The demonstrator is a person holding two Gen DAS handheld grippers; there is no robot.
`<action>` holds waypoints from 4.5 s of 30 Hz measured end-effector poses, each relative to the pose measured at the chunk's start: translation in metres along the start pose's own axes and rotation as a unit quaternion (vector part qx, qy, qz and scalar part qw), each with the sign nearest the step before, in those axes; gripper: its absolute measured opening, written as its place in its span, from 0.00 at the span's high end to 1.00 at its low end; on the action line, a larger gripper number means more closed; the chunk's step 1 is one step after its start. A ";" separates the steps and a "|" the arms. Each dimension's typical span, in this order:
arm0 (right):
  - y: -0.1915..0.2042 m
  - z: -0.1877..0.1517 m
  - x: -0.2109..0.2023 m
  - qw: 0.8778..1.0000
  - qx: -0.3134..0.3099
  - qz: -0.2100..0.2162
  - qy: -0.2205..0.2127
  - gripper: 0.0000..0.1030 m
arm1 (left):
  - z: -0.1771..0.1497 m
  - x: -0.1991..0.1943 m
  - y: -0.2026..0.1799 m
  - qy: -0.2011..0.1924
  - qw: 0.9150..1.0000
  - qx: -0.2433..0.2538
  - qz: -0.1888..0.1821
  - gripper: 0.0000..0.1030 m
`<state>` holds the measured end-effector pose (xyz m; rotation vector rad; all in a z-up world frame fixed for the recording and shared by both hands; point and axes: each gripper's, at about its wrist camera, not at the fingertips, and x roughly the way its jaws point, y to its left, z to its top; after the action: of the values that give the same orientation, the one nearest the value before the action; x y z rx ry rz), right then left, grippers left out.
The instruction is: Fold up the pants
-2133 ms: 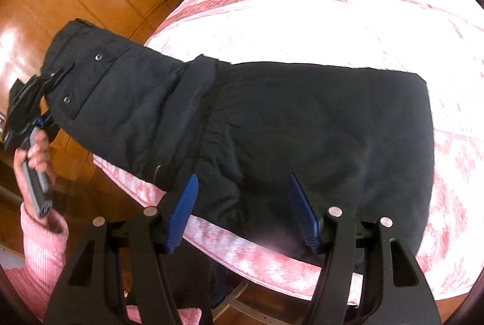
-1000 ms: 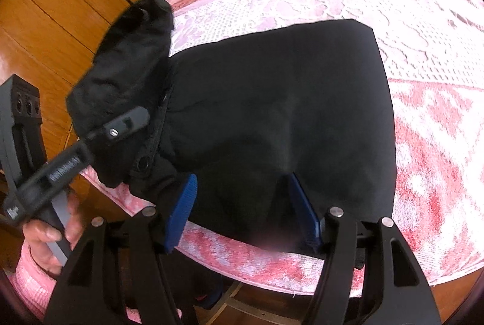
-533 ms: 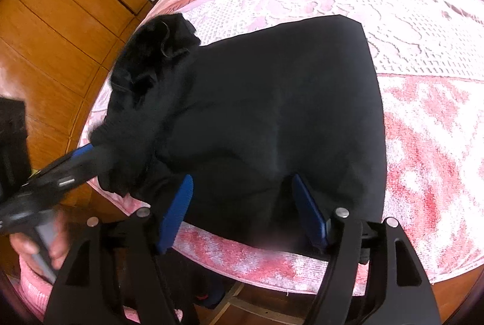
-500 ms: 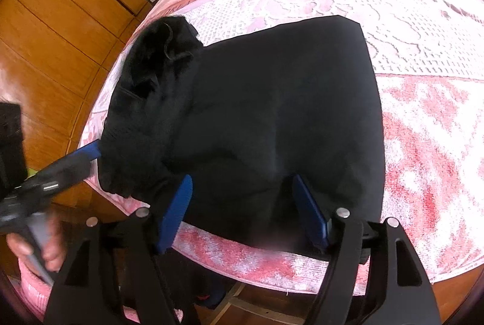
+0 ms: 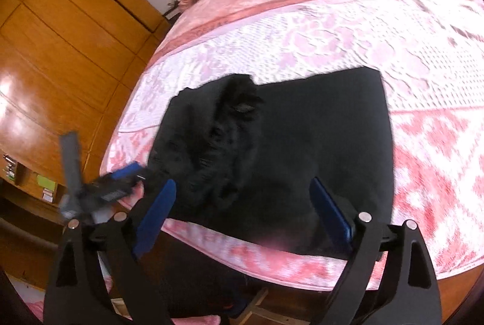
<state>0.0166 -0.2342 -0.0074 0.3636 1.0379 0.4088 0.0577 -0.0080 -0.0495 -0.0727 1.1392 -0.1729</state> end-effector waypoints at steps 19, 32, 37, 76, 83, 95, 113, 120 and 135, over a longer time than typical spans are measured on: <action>0.013 0.010 0.100 0.992 -0.013 -0.089 0.084 0.10 | -0.004 0.004 0.045 0.008 0.999 -0.043 -0.018 0.09; 0.037 0.006 0.087 0.996 -0.057 -0.042 0.063 0.80 | -0.007 -0.003 0.065 0.006 0.996 -0.077 -0.046 0.06; 0.045 0.014 0.049 0.997 -0.068 -0.019 0.034 0.81 | -0.007 -0.024 0.062 -0.016 0.996 -0.066 -0.059 0.06; -0.096 0.044 -0.007 0.996 0.026 -0.086 0.016 0.43 | 0.000 -0.014 -0.039 -0.002 0.998 0.046 -0.050 0.06; -0.127 0.073 0.018 0.995 0.085 -0.023 0.036 0.89 | 0.002 -0.007 -0.049 0.002 0.998 0.053 -0.044 0.06; -0.143 0.075 0.052 0.989 0.112 -0.081 0.056 0.90 | 0.005 0.001 -0.054 0.004 0.998 0.059 -0.031 0.05; -0.112 -0.021 -0.003 0.995 0.085 -0.043 0.042 0.35 | -0.003 -0.058 -0.066 -0.062 0.993 0.071 -0.069 0.05; -0.113 -0.022 0.010 0.992 0.111 -0.029 0.046 0.57 | -0.005 -0.068 -0.068 -0.070 0.992 0.075 -0.071 0.05; -0.117 -0.031 -0.011 0.992 0.119 0.003 0.046 0.72 | -0.008 -0.064 -0.071 -0.060 0.993 0.077 -0.071 0.05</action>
<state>0.0025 -0.3386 -0.0687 0.5658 1.1789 0.3093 0.0171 -0.0661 0.0143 -0.0270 0.9979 -0.3786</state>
